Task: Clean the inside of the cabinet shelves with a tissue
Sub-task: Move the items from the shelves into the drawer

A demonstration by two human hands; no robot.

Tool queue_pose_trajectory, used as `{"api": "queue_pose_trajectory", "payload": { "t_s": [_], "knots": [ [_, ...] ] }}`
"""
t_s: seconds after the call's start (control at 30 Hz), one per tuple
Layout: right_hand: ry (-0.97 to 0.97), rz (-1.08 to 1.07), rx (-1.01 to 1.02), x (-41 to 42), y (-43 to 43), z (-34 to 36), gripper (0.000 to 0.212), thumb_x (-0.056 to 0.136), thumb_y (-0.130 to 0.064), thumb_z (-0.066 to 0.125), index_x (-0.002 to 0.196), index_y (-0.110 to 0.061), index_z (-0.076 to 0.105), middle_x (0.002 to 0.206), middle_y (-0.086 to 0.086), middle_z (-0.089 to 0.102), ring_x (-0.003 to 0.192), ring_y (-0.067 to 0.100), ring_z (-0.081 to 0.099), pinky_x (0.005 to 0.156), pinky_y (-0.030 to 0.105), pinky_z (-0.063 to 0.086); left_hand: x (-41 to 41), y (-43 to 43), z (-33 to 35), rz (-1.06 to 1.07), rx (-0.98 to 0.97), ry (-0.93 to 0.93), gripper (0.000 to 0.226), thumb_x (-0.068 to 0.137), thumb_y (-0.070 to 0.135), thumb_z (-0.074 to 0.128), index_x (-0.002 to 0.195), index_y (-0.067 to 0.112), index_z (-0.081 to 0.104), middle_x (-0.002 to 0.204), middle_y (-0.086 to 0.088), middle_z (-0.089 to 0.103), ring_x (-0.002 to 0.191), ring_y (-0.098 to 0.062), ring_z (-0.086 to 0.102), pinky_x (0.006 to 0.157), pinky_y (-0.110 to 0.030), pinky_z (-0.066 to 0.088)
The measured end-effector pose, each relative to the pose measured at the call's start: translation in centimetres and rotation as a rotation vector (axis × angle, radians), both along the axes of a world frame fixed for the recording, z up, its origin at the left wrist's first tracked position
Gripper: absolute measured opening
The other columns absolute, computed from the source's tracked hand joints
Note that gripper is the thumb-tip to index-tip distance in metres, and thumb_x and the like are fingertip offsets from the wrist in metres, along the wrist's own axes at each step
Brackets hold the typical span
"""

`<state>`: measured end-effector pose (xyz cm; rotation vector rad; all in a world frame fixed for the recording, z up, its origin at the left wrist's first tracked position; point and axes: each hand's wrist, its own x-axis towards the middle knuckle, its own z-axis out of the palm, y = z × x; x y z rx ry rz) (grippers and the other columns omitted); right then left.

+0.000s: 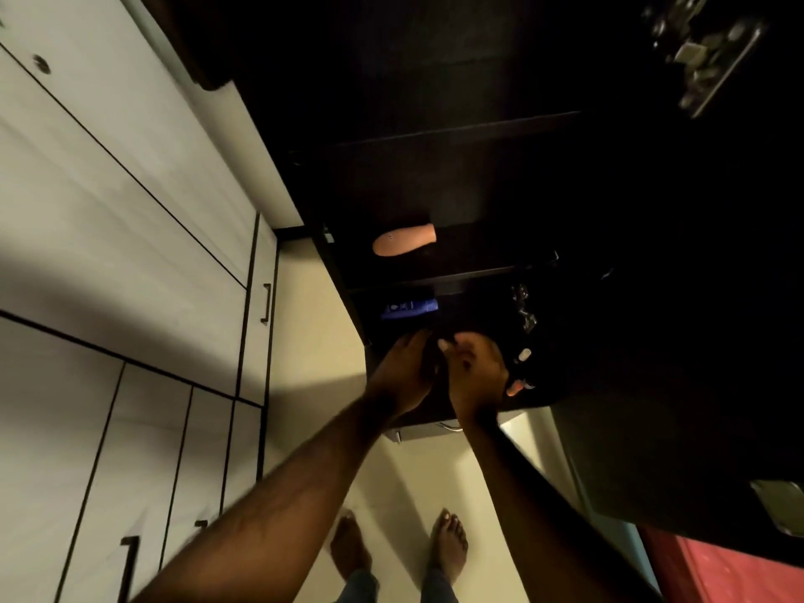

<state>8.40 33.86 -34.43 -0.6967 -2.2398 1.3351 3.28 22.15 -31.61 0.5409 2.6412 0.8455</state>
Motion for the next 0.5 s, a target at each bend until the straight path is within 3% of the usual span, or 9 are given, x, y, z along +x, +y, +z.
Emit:
{"api": "queue_pose_trajectory", "payload": {
  "t_s": [0.07,0.27,0.37,0.43,0.5],
  "knots": [
    [0.081,0.039,0.078,-2.3,-0.4,2.7,0.018,0.086,-0.028,0.075,0.098,-0.015,0.071,0.098,0.003,0.067,0.085,0.016,0.066,0.072,0.023,0.052,-1.4,-0.3,1.8,0.04,0.05,0.01,0.04,0.097,0.04,0.048,0.135,0.031,0.049,0.128,0.0,0.06,0.119,-0.019,0.057,0.101,-0.043,0.05],
    [0.191,0.152,0.08,-9.1,-0.4,7.9,0.022,0.085,-0.024,0.075,0.103,-0.013,0.071,0.107,0.003,0.065,0.091,0.011,0.065,0.078,0.017,0.052,-5.5,-1.2,6.6,0.126,0.223,0.114,0.044,0.091,0.012,0.061,0.133,0.025,0.053,0.131,0.002,0.058,0.119,-0.016,0.058,0.098,-0.034,0.052],
    [0.14,0.141,0.062,-12.1,-0.2,8.9,0.025,0.083,-0.021,0.076,0.106,-0.017,0.069,0.112,0.004,0.061,0.096,0.014,0.064,0.083,0.022,0.054,-7.5,-1.1,8.1,0.225,0.231,0.126,0.043,0.092,0.009,0.057,0.134,0.02,0.052,0.13,0.001,0.058,0.117,-0.014,0.057,0.096,-0.027,0.051],
    [0.068,0.129,0.033,-13.9,0.1,9.0,0.034,0.081,-0.016,0.076,0.114,-0.018,0.066,0.119,0.007,0.058,0.103,0.021,0.064,0.09,0.025,0.052,-8.7,-0.9,8.8,0.28,0.258,0.082,0.042,0.091,0.005,0.058,0.131,0.017,0.053,0.122,0.005,0.059,0.112,-0.012,0.058,0.088,-0.015,0.048],
    [-0.045,0.152,0.044,-15.5,0.6,9.0,0.044,0.083,-0.014,0.073,0.126,-0.018,0.061,0.13,0.009,0.053,0.114,0.023,0.059,0.095,0.018,0.041,-9.7,-0.8,9.3,0.324,0.242,0.033,0.04,0.091,0.002,0.057,0.129,0.014,0.054,0.117,0.004,0.06,0.11,-0.016,0.058,0.083,-0.01,0.045]
  ]
}}
